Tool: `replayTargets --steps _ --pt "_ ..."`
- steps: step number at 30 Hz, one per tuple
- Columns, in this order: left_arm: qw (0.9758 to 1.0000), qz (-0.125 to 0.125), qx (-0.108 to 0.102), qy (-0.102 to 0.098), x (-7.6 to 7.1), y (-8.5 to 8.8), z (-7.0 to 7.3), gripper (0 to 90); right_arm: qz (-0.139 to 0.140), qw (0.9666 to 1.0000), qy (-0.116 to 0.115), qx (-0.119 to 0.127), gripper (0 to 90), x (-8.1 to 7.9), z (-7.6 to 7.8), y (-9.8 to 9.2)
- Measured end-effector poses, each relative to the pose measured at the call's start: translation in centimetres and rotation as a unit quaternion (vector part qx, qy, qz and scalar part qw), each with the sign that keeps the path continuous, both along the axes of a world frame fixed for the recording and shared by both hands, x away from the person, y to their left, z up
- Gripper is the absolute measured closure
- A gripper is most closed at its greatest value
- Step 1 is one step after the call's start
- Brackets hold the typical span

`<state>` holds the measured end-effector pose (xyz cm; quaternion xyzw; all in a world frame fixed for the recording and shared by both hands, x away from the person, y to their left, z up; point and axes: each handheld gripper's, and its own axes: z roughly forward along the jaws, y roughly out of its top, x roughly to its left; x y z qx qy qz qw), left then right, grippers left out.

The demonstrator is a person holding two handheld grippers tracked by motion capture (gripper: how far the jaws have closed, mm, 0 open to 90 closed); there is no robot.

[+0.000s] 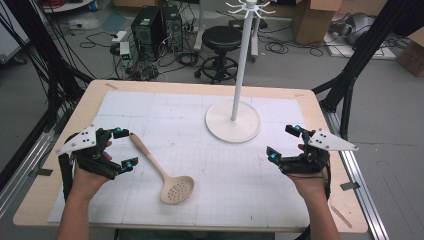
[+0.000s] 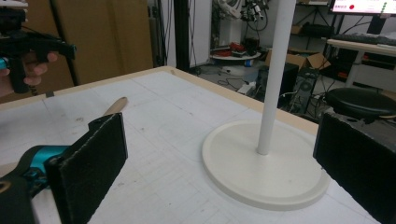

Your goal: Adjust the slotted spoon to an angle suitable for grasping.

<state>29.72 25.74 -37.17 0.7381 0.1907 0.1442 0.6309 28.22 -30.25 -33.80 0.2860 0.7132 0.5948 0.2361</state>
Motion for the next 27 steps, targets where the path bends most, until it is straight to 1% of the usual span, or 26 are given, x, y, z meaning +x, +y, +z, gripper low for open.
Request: replayTargets --steps 4,6,9,15,16,17,18,19,20,21,22,23,24,25,26,27 --pt "1.0 -0.001 0.004 0.002 0.05 -0.07 -0.09 1.7 -0.001 1.0 0.002 0.0 1.7 0.1 -0.12 -0.12" --pt "0.9999 -0.002 0.011 0.002 0.02 -0.12 -0.09 1.7 -0.003 1.0 0.002 -0.003 1.7 0.02 -0.11 -0.15" --pt "0.9999 -0.007 0.011 0.002 -0.08 -0.18 -0.08 1.7 -0.004 1.0 -0.003 -0.002 1.7 -0.22 0.01 -0.07" --pt "0.9996 -0.005 0.028 0.005 -0.17 -0.09 -0.22 1.8 -0.002 1.0 -0.003 -0.004 1.7 -0.06 0.05 0.1" --pt "0.9993 -0.006 0.035 0.004 -0.27 0.02 -0.21 2.1 0.0 1.0 -0.004 -0.005 1.7 0.05 0.05 0.2" --pt "0.9991 -0.01 0.04 0.005 -0.34 0.12 -0.2 4.8 0.001 1.0 -0.004 -0.005 1.7 0.08 0.04 0.23" --pt "0.9988 -0.017 0.046 0.005 -0.43 0.24 -0.19 11.6 0.001 1.0 -0.002 -0.005 1.7 0.09 0.02 0.3" --pt "0.9988 -0.017 0.046 0.005 -0.43 0.24 -0.19 20.5 0.002 1.0 -0.002 -0.006 1.7 0.12 0.01 0.33" --pt "0.9984 -0.026 0.049 0.008 -0.49 0.32 -0.23 28.6 0.001 1.0 -0.003 -0.007 1.7 0.15 0.0 0.34" --pt "0.9973 -0.033 0.064 0.012 -0.59 0.4 -0.31 31.9 0.001 1.0 -0.004 -0.007 1.7 0.19 -0.01 0.36" --pt "0.9973 -0.033 0.064 0.012 -0.59 0.4 -0.31 32.6 0.001 1.0 -0.004 -0.007 1.7 0.19 -0.01 0.36" --pt "0.9967 -0.027 0.075 0.016 -0.58 0.33 -0.36 34.1 0.001 1.0 -0.003 -0.006 1.7 0.21 0.01 0.39" --pt "0.9951 -0.033 0.09 0.023 -0.56 0.27 -0.44 38.5 0.001 1.0 -0.004 -0.006 1.7 0.21 0.01 0.4" --pt "0.9942 -0.036 0.098 0.027 -0.54 0.18 -0.49 43.8 0.001 1.0 -0.005 -0.007 1.7 0.22 0.02 0.4" --pt "0.9942 -0.036 0.098 0.027 -0.54 0.18 -0.49 46.2 0.002 1.0 -0.005 -0.008 1.7 0.22 0.02 0.42" --pt "0.9921 -0.037 0.114 0.036 -0.48 -0.07 -0.66 48.6 0.001 1.0 -0.003 -0.008 1.7 0.2 0.01 0.46"
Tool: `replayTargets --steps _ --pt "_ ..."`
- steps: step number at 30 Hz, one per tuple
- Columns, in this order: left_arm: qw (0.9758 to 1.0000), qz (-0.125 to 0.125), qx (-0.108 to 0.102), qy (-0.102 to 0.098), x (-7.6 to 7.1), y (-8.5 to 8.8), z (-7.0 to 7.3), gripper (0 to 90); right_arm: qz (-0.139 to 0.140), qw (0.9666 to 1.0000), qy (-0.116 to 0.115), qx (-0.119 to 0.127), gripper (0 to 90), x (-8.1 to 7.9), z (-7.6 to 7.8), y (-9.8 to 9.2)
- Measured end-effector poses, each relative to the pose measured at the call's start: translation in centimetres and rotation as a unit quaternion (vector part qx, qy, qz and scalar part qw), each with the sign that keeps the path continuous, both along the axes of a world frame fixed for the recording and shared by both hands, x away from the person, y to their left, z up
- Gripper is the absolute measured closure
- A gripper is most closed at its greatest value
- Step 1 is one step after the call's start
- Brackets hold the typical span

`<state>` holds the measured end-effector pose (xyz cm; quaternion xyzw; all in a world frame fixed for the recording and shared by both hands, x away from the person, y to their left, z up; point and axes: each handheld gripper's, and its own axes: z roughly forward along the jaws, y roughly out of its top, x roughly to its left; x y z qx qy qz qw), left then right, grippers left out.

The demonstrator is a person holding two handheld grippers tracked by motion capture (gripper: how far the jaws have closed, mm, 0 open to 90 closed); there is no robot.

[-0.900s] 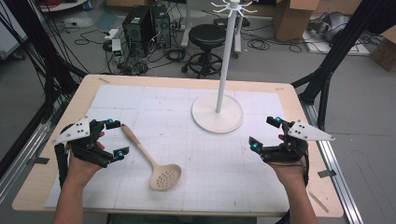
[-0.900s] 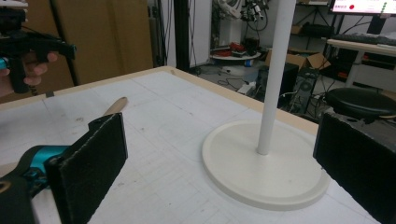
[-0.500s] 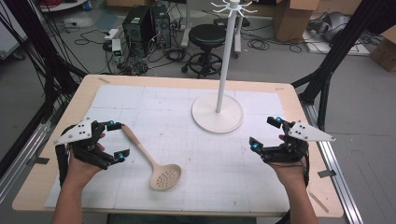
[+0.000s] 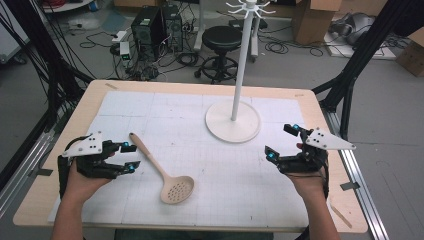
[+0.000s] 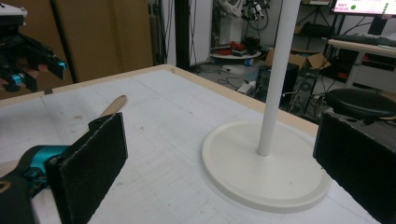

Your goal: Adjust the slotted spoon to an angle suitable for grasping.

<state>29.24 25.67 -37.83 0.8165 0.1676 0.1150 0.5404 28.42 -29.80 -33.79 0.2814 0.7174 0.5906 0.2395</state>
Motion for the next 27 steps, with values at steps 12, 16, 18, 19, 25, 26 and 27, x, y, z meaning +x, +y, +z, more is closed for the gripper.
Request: replayTargets --steps 12,16,18,19,25,26,27 --pt "0.9931 -0.026 0.107 0.039 0.7 -2.8 -1.6 79.7 0.003 0.9999 0.01 -0.007 1.7 0.1 -0.6 0.5" --pt "0.9892 -0.034 0.133 0.05 0.8 -3.3 -2.1 87.3 0.001 0.9998 0.017 -0.011 1.7 0.3 -1.1 0.5" --pt "0.9865 -0.038 0.149 0.057 1.0 -3.6 -2.3 89.3 0.0 0.9997 0.02 -0.013 1.7 0.3 -1.2 0.5" --pt "0.9865 -0.038 0.149 0.057 1.0 -3.6 -2.3 89.6 0.0 0.9997 0.02 -0.013 1.7 0.3 -1.2 0.5" --pt "0.9795 -0.056 0.181 0.067 1.2 -5.1 -2.9 89.6 -0.002 0.9998 0.018 -0.012 1.7 0.2 -1.1 0.4" --pt "0.9782 -0.055 0.188 0.069 1.3 -5.4 -3.1 89.6 -0.003 0.9998 0.019 -0.012 1.7 0.2 -1.1 0.4" --pt "0.9745 -0.057 0.204 0.074 1.5 -5.9 -3.5 89.6 -0.003 0.9998 0.019 -0.01 1.7 0.2 -1.1 0.4"
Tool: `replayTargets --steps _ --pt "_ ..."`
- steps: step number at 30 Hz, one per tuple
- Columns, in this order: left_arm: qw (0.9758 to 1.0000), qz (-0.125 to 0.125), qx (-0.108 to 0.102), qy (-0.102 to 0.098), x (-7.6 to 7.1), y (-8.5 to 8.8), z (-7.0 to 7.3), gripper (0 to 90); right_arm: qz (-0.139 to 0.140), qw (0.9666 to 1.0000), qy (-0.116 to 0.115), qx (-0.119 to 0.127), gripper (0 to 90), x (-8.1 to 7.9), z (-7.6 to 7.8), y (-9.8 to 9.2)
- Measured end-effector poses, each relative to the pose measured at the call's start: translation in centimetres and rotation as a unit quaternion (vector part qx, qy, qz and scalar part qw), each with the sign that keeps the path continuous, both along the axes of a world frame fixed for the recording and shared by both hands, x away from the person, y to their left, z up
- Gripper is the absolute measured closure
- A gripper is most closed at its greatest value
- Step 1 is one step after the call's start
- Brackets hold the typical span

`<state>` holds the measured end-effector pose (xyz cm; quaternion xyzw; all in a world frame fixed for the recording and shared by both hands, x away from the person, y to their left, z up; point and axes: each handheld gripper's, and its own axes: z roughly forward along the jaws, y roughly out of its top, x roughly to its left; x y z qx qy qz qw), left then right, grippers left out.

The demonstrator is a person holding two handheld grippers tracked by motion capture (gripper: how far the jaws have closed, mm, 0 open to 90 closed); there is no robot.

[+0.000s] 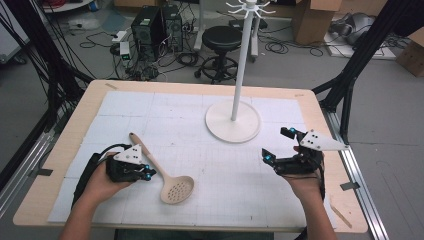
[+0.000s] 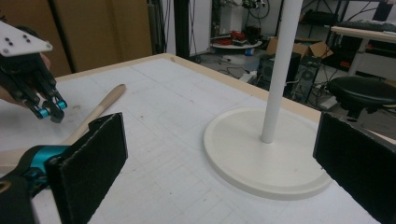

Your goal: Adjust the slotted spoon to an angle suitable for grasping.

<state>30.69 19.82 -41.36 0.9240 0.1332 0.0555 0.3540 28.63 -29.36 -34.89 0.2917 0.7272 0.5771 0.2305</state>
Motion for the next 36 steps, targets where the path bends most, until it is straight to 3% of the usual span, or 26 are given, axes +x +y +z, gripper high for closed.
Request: replayTargets --steps 9,36 --pt "0.9991 -0.004 0.041 0.006 0.8 -2.0 -1.1 89.6 0.001 1.0 -0.002 -0.001 1.7 0.0 0.0 0.1" --pt "0.9995 -0.011 0.029 -0.004 2.5 -6.4 -1.1 89.6 0.004 1.0 0.0 -0.001 1.7 0.2 0.0 0.2"
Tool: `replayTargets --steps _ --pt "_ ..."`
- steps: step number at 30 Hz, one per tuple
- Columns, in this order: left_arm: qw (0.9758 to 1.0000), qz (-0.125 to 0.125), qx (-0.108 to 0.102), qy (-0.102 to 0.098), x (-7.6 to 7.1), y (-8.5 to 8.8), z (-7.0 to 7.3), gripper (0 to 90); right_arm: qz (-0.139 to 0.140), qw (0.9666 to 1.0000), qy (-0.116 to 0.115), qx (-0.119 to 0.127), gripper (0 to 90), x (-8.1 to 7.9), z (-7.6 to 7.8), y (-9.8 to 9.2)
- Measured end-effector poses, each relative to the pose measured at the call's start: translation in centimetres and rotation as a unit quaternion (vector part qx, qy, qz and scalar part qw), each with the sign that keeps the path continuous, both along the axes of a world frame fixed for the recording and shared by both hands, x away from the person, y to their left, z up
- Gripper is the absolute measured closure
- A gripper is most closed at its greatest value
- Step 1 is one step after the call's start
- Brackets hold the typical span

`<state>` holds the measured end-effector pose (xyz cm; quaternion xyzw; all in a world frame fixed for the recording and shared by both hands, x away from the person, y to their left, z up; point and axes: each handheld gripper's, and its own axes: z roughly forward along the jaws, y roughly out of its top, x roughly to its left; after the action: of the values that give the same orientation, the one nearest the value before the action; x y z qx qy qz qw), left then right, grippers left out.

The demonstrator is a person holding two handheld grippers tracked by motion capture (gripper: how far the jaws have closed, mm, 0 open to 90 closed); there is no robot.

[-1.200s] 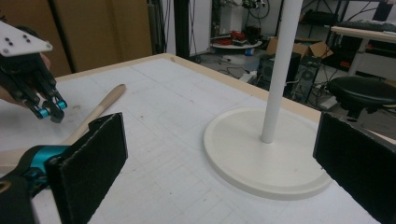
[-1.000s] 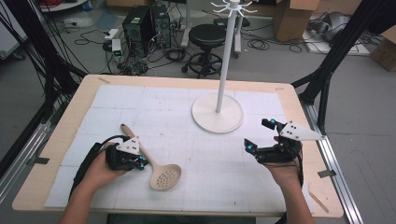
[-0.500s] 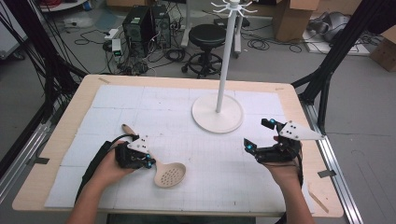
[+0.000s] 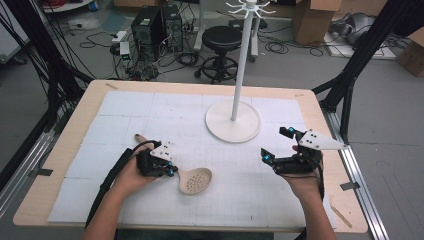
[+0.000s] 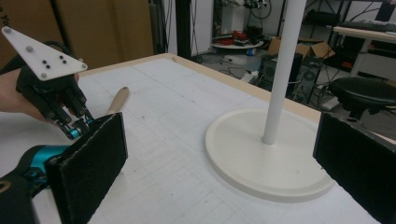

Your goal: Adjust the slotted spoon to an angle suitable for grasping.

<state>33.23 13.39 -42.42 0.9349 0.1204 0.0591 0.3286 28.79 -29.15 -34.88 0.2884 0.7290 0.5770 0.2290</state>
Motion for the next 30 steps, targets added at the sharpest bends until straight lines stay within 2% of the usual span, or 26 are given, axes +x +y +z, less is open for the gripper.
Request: replayTargets --steps 13,21,24,25,26,29,30 --pt "0.9998 0.015 -0.009 0.003 1.6 -2.7 -0.1 89.6 0.0 1.0 0.001 0.0 1.7 0.1 0.0 0.0" --pt "0.9999 0.014 -0.007 0.002 1.8 -2.9 0.1 89.6 0.0 1.0 0.002 0.0 1.7 0.1 -0.1 -0.1" --pt "0.9996 0.015 -0.024 0.0 1.7 -2.4 0.6 89.6 0.0 1.0 0.001 0.0 1.7 0.1 -0.1 -0.1" --pt "0.9989 0.022 -0.041 -0.006 1.8 -1.8 1.3 89.6 0.0 1.0 0.001 0.0 1.7 0.1 -0.1 -0.1" --pt "0.9989 0.022 -0.041 -0.006 1.8 -1.8 1.3 89.6 0.0 1.0 0.001 0.0 1.7 0.1 -0.1 -0.1" --pt "0.9968 0.045 -0.062 -0.02 2.5 -0.5 2.4 89.6 0.001 1.0 0.004 -0.002 1.7 0.1 -0.2 0.0" --pt "0.995 0.065 -0.072 -0.024 3.2 0.5 3.1 89.6 0.002 1.0 0.002 -0.002 1.7 0.1 -0.2 0.0"
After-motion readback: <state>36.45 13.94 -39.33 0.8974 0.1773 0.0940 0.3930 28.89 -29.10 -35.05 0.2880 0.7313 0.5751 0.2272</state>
